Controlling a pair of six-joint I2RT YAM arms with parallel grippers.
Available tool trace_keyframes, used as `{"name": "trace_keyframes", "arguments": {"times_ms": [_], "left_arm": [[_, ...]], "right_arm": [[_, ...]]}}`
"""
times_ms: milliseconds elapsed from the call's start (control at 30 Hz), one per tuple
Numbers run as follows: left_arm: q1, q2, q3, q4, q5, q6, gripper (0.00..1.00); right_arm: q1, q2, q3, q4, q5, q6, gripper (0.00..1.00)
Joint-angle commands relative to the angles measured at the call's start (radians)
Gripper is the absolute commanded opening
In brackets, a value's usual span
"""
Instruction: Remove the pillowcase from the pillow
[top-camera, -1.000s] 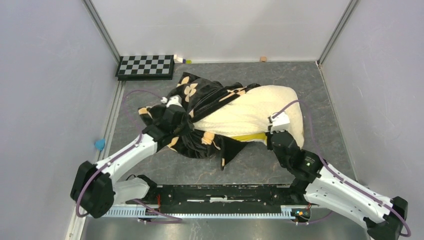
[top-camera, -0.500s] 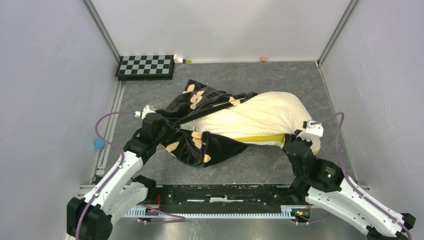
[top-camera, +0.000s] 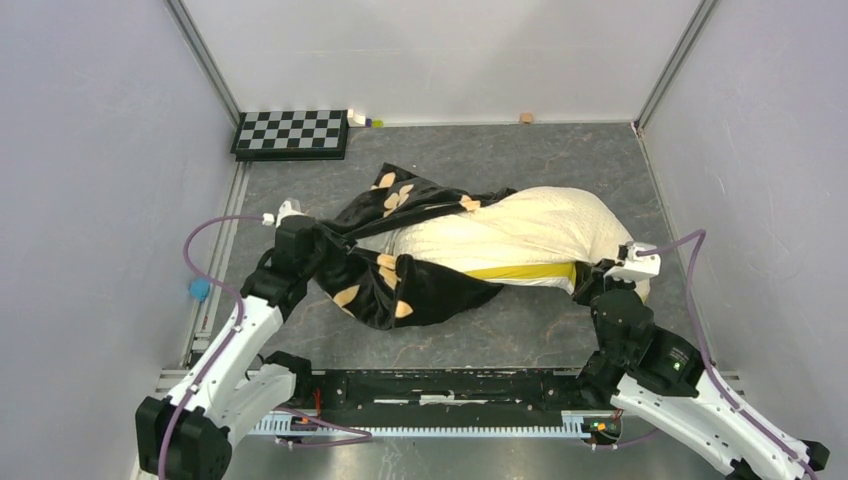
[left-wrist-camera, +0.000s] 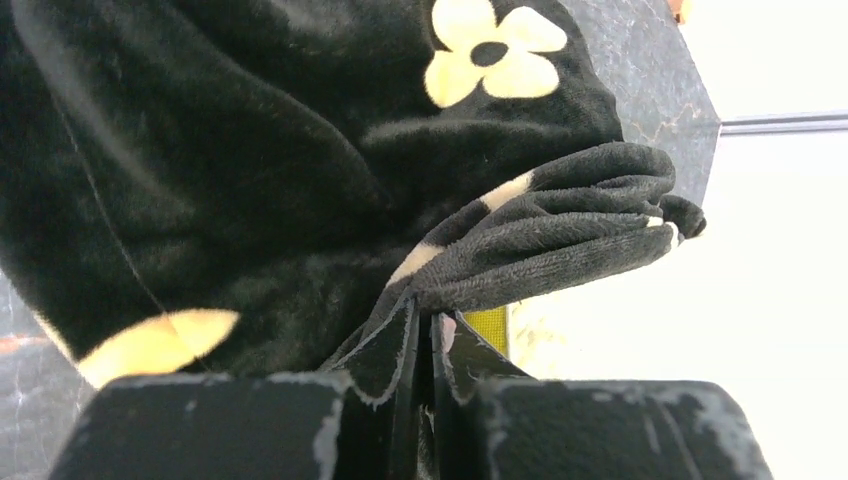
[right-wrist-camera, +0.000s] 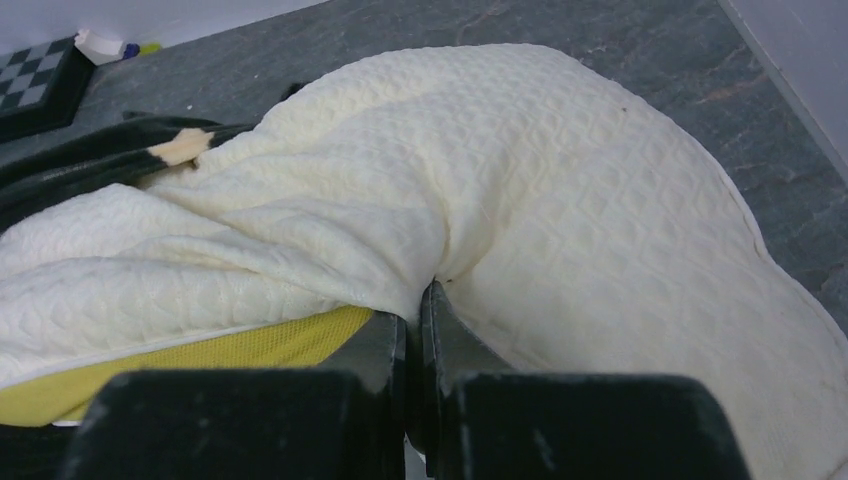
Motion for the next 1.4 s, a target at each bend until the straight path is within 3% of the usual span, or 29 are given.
{"name": "trace_keyframes", "arguments": {"times_ms": [0, 67, 133, 200, 233, 267, 300, 333, 600, 800, 967, 1133, 1367], "left_arm": [[0.064, 0.082, 0.061, 0.069, -0.071, 0.185, 0.16], [0.042, 0.121, 0.090, 0.057, -0.046, 0.212, 0.26], [0.005, 0.137, 0.108, 0.031, -0.080, 0.232, 0.44], [-0.044, 0.129, 0.127, -0.006, -0.148, 0.245, 0.66], [-0.067, 0.123, 0.139, -0.027, -0.174, 0.248, 0.77], [-0.096, 0.116, 0.150, -0.045, -0.195, 0.250, 0.83], [-0.121, 0.110, 0.167, -0.068, -0.212, 0.252, 0.94], [-0.153, 0.104, 0.182, -0.082, -0.222, 0.259, 0.96], [-0.383, 0.093, 0.303, -0.208, -0.181, 0.337, 0.97], [-0.476, 0.070, 0.232, -0.193, -0.015, 0.260, 0.95], [-0.551, 0.108, 0.164, -0.155, 0.019, 0.218, 0.95], [-0.551, 0.115, 0.031, 0.057, 0.160, 0.130, 0.95], [-0.540, 0.145, -0.058, 0.128, 0.074, 0.093, 0.92]], "right_arm": [[-0.041, 0.016, -0.042, 0.240, 0.092, -0.236, 0.00], [-0.041, 0.081, -0.061, 0.279, 0.009, -0.255, 0.01], [-0.040, 0.156, -0.062, 0.310, -0.085, -0.287, 0.17], [-0.040, 0.237, -0.047, 0.329, -0.195, -0.341, 0.59], [-0.040, 0.270, -0.035, 0.329, -0.230, -0.370, 0.75], [-0.039, 0.308, -0.016, 0.318, -0.255, -0.387, 0.87], [-0.041, 0.336, 0.002, 0.304, -0.273, -0.401, 0.92], [-0.040, 0.365, 0.021, 0.295, -0.302, -0.428, 0.95], [-0.039, 0.442, 0.096, 0.326, -0.602, -0.582, 0.98], [-0.038, 0.468, 0.121, 0.410, -0.861, -0.696, 0.98], [-0.038, 0.608, 0.144, 0.423, -0.902, -0.735, 0.98], [-0.035, 0.697, 0.111, 0.516, -0.964, -0.742, 0.98], [-0.035, 0.801, 0.048, 0.633, -0.917, -0.747, 0.84]]}}
